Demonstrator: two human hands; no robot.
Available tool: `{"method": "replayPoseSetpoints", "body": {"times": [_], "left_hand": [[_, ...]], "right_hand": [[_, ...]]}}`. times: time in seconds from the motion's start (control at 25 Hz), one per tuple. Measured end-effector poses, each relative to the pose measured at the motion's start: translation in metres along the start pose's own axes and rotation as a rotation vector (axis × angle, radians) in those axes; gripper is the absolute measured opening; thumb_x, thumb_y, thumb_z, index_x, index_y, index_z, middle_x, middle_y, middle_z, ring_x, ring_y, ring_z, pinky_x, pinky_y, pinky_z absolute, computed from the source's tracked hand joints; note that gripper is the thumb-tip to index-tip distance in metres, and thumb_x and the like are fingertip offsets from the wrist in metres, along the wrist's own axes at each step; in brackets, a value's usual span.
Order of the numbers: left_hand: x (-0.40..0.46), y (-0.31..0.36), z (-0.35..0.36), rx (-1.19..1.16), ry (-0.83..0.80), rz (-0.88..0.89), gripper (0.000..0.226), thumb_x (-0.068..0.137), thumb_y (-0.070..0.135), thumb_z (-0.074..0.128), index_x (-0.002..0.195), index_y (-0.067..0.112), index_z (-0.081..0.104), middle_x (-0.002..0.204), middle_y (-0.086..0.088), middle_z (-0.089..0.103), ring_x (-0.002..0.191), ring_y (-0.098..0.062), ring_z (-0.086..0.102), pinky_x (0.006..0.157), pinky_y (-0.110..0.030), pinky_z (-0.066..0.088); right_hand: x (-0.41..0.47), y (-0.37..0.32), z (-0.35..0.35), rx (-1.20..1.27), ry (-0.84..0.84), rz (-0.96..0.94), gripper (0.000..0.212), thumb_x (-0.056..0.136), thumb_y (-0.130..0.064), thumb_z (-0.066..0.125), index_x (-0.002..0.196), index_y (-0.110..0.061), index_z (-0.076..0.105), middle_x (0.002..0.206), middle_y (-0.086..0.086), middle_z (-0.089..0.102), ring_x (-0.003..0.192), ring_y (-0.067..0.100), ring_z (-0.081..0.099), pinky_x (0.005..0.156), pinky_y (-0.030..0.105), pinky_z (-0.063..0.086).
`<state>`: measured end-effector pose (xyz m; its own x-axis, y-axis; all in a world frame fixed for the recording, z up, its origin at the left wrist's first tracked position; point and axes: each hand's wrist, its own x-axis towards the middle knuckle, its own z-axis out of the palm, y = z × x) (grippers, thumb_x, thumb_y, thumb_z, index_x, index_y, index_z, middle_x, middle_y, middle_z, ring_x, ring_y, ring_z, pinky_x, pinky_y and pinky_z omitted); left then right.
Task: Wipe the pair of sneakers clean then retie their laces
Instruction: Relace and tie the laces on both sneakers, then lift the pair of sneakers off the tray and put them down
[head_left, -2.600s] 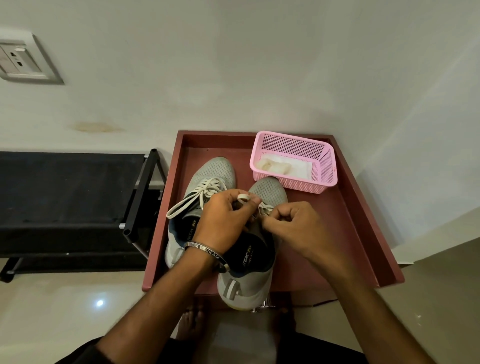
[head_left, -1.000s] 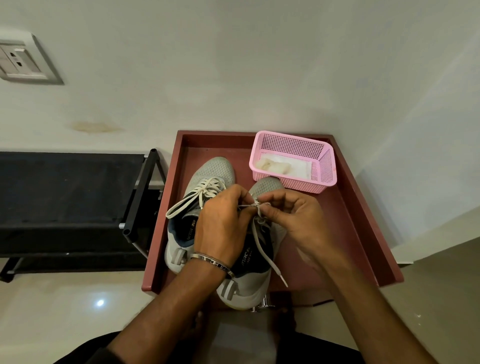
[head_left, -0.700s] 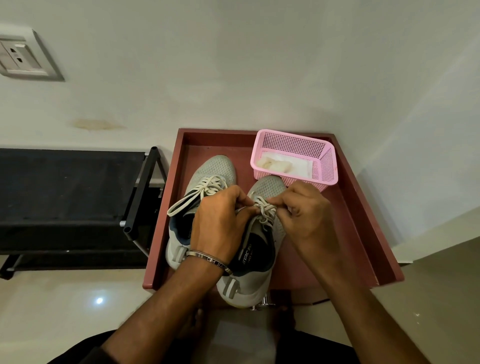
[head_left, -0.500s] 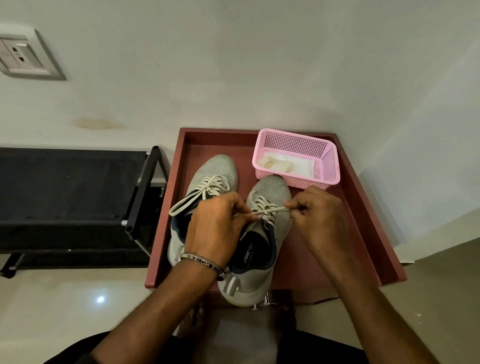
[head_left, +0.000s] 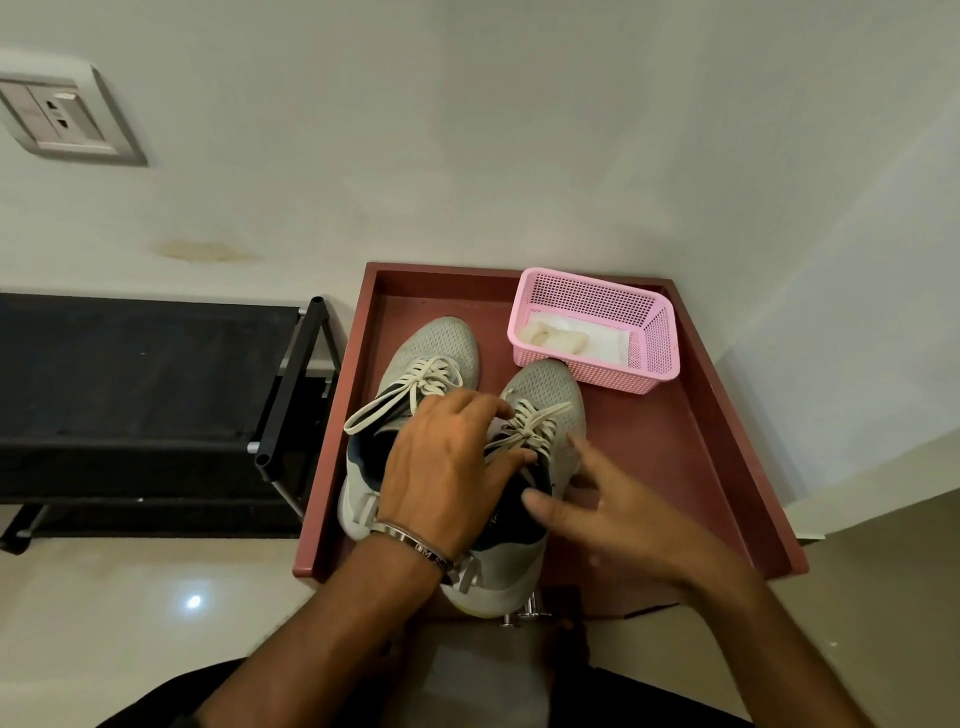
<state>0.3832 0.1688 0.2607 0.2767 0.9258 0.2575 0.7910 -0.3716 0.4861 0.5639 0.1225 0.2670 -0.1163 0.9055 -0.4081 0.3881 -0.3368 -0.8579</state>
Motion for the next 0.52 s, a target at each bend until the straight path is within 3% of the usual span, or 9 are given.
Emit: {"method": "replayPoseSetpoints", "body": {"times": [0.08, 0.12, 0.2, 0.28, 0.4, 0.52], "left_hand": [[-0.002, -0.001, -0.006, 0.113, 0.054, -0.038, 0.045, 0.076, 0.057, 0.064, 0.110, 0.029, 0.064, 0.117, 0.005, 0.060, 0.111, -0.020, 0.053, 0.090, -0.040, 0.044], [-0.005, -0.002, -0.009, 0.148, 0.068, -0.054, 0.046, 0.076, 0.059, 0.061, 0.112, 0.030, 0.063, 0.124, 0.002, 0.058, 0.118, -0.023, 0.050, 0.097, -0.045, 0.040], [-0.009, -0.007, -0.015, 0.208, 0.047, -0.108, 0.052, 0.078, 0.064, 0.054, 0.120, 0.033, 0.059, 0.139, -0.001, 0.050, 0.135, -0.026, 0.040, 0.109, -0.058, 0.029], [-0.010, -0.014, -0.020, 0.254, -0.066, -0.218, 0.060, 0.082, 0.069, 0.049, 0.134, 0.038, 0.045, 0.154, -0.003, 0.034, 0.146, -0.028, 0.025, 0.112, -0.065, 0.017], [-0.009, -0.026, -0.023, 0.186, -0.185, -0.287, 0.067, 0.088, 0.060, 0.054, 0.146, 0.040, 0.027, 0.161, -0.004, 0.019, 0.147, -0.030, 0.020, 0.111, -0.054, 0.033], [-0.009, -0.031, -0.024, 0.169, -0.168, -0.273, 0.065, 0.095, 0.028, 0.057, 0.150, 0.039, 0.023, 0.158, -0.010, 0.022, 0.139, -0.033, 0.031, 0.103, -0.044, 0.045]], "right_hand": [[0.005, 0.013, 0.021, -0.117, 0.007, 0.006, 0.101, 0.067, -0.063, 0.074, 0.149, -0.050, 0.016, 0.135, -0.018, 0.054, 0.120, 0.000, 0.055, 0.099, 0.030, 0.049], [0.008, 0.015, 0.026, -0.163, 0.061, 0.016, 0.105, 0.065, -0.066, 0.068, 0.150, -0.051, 0.008, 0.139, -0.013, 0.050, 0.123, 0.007, 0.054, 0.100, 0.035, 0.049], [0.015, 0.014, 0.029, -0.211, 0.146, 0.048, 0.098, 0.067, -0.066, 0.055, 0.150, -0.051, 0.004, 0.139, -0.003, 0.046, 0.121, 0.016, 0.054, 0.100, 0.039, 0.049], [0.015, 0.011, 0.029, -0.246, 0.192, 0.060, 0.089, 0.076, -0.059, 0.051, 0.151, -0.049, 0.005, 0.133, 0.002, 0.046, 0.118, 0.019, 0.053, 0.100, 0.040, 0.049], [0.012, 0.008, 0.031, -0.279, 0.209, 0.083, 0.074, 0.094, -0.040, 0.049, 0.153, -0.043, 0.006, 0.131, 0.006, 0.041, 0.120, 0.022, 0.048, 0.103, 0.034, 0.043], [0.009, 0.001, 0.042, -0.339, 0.274, 0.075, 0.068, 0.098, -0.036, 0.042, 0.154, -0.039, 0.004, 0.128, 0.007, 0.039, 0.110, 0.022, 0.050, 0.098, 0.036, 0.045]]}}
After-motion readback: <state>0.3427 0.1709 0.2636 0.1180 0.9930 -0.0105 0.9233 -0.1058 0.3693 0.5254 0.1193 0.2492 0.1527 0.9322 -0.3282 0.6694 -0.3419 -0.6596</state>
